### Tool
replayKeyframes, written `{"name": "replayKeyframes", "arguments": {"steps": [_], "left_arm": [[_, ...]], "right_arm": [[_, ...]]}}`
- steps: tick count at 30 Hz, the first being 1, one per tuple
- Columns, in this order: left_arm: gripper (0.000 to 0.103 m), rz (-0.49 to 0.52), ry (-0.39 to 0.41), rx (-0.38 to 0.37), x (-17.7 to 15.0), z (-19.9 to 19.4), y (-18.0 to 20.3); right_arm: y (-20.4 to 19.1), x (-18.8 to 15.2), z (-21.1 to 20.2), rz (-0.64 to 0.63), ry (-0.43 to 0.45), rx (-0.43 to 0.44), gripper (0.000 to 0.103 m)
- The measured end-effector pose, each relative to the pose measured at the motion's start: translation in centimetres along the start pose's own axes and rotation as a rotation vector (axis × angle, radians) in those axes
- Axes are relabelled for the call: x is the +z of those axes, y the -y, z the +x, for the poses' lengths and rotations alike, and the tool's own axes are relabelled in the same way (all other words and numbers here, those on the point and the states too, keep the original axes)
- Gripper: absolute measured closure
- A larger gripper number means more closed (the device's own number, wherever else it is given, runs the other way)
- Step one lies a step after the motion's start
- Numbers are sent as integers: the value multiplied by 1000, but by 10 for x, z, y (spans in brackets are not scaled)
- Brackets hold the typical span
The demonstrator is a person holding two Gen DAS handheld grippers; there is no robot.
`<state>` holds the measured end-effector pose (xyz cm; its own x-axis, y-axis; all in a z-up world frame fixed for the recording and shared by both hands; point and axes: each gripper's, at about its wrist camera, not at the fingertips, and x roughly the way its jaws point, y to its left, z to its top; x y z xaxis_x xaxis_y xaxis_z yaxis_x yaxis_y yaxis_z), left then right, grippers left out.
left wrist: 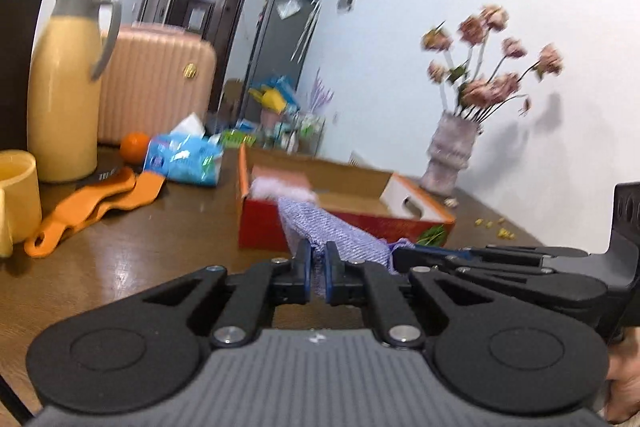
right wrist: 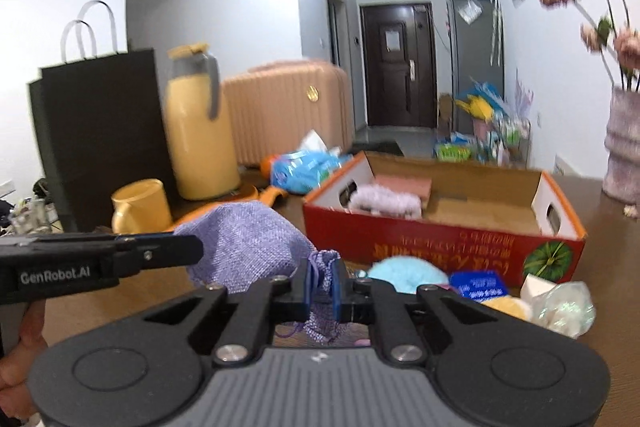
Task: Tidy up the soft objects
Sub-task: 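Carry the purple sachet with both grippers and lower it into the box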
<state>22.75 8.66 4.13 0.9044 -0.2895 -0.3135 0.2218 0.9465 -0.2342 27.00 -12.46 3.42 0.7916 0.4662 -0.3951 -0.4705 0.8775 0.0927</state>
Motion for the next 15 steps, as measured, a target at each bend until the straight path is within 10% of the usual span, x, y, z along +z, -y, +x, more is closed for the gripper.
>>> {"name": "replayKeyframes", "arguments": {"steps": [15], "left_arm": [[97, 36, 80, -105, 9, -43, 55]], "right_arm": [[13, 5, -94, 17, 110, -55, 93]]}}
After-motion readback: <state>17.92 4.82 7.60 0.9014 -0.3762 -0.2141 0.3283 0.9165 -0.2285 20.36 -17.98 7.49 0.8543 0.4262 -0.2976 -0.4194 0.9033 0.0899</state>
